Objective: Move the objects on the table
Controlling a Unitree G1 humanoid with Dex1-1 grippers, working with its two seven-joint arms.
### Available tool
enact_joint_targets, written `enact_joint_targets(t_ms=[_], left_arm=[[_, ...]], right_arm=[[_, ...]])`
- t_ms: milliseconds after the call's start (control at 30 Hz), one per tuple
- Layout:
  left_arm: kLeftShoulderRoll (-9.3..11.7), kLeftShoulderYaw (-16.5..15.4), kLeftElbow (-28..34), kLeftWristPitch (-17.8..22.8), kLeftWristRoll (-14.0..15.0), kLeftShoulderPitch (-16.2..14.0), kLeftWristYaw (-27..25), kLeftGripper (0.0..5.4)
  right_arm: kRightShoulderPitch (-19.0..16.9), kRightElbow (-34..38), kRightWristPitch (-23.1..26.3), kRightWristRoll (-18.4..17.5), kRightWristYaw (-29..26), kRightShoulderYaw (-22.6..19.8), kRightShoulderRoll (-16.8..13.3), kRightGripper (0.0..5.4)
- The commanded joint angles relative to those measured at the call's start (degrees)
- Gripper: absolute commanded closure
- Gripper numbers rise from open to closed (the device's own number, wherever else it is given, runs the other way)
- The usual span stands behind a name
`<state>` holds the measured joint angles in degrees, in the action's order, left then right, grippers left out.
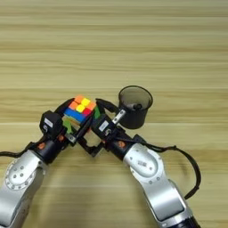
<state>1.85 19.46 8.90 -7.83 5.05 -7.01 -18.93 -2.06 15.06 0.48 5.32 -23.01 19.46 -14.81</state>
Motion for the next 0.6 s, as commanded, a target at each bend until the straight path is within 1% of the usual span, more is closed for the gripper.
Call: enact_joint_targets(t_ms=[33, 333, 467, 500, 600], left_arm=[[0.1, 0.3, -0.2, 0.7, -0.1, 0.1, -0.2, 2.12], [0.0, 0.4, -0.4, 0.9, -0.2, 0.1, -0.3, 2.12], [-0.2, 0.3, -0.8, 0.8, -0.2, 0.3, -0.2, 2.12], [-0.2, 0.3, -0.9, 0.8, -0.2, 0.3, -0.1, 2.12], [-0.2, 0.2, -1.2, 0.8, -0.3, 0.4, -0.1, 2.12]], right_arm=[[1.0, -0.8, -0.5, -0.7, -0.4, -0.6, 0.2, 0.00], [0.7, -0.7, -0.4, -2.0, -0.8, -0.6, 0.8, 0.00], [0.6, -0.5, -0.7, -2.1, -0.8, -0.6, 0.8, 0.47], [0.6, -0.4, -0.7, -2.2, -0.8, -0.6, 0.8, 0.51], [0.4, -0.1, -0.7, -2.9, -1.1, -0.6, 1.0, 0.91]])
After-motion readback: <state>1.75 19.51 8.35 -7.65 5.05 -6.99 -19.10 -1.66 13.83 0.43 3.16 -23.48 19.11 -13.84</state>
